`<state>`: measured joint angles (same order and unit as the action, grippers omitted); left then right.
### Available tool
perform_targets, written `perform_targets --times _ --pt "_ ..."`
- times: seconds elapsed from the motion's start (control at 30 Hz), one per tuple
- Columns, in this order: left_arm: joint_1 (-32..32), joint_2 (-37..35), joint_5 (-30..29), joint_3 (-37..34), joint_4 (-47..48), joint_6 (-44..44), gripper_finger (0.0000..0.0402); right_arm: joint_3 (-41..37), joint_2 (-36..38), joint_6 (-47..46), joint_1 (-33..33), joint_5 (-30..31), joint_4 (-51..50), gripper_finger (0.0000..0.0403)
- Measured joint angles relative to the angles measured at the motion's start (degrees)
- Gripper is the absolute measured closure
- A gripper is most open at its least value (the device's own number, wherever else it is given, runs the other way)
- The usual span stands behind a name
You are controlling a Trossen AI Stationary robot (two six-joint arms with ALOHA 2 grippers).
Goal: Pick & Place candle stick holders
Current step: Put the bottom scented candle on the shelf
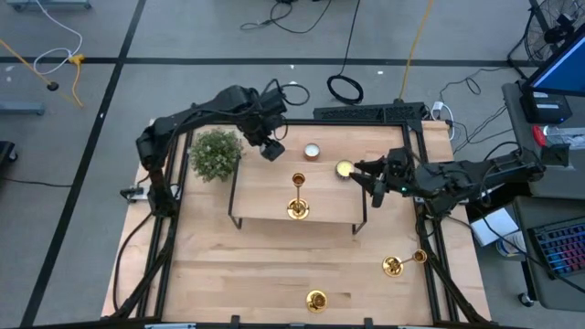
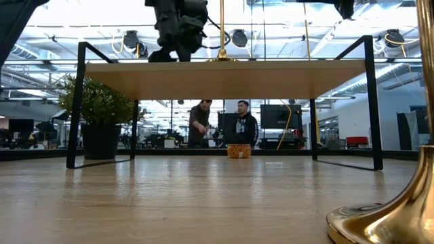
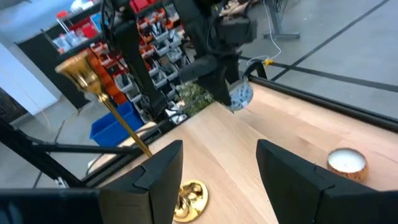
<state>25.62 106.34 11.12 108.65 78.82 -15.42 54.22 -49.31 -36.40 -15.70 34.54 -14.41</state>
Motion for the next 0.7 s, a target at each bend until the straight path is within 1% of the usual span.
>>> perform_targets --times 0.1,0.2,0.33,0.4,0.47,0.53,0.7 --pt "-1.23 1.98 0.43 4.67 0.36 0.48 0.0121 0.0 -1.37 -0.02 0.0 -0.03 0.0 0.0203" --pt "-2.83 4.5 0.97 11.37 0.9 0.67 0.0122 0.0 -2.08 -0.26 0.0 -0.06 -0.01 0.0203" --pt "-4.91 8.15 0.74 19.46 5.79 -0.14 0.0122 0.0 -2.09 -0.46 0.0 -0.03 0.0 0.0203" --pt "-5.88 9.34 0.02 21.01 8.23 -0.03 0.0122 0.0 -1.82 -0.44 0.0 0.03 0.0 0.0203" --pt "-6.76 10.12 -0.01 21.1 9.61 0.43 0.0122 0.0 -1.52 -0.21 0.0 0.28 0.13 0.0203" --pt "-7.55 11.01 -0.01 21.1 9.94 1.06 0.0122 0.0 -1.45 0.21 0.0 1.28 0.78 0.0203" --pt "-8.25 12.51 0.06 21.1 9.33 1.92 0.0122 0.0 -1.48 1.4 0.0 1.47 2.76 0.0203"
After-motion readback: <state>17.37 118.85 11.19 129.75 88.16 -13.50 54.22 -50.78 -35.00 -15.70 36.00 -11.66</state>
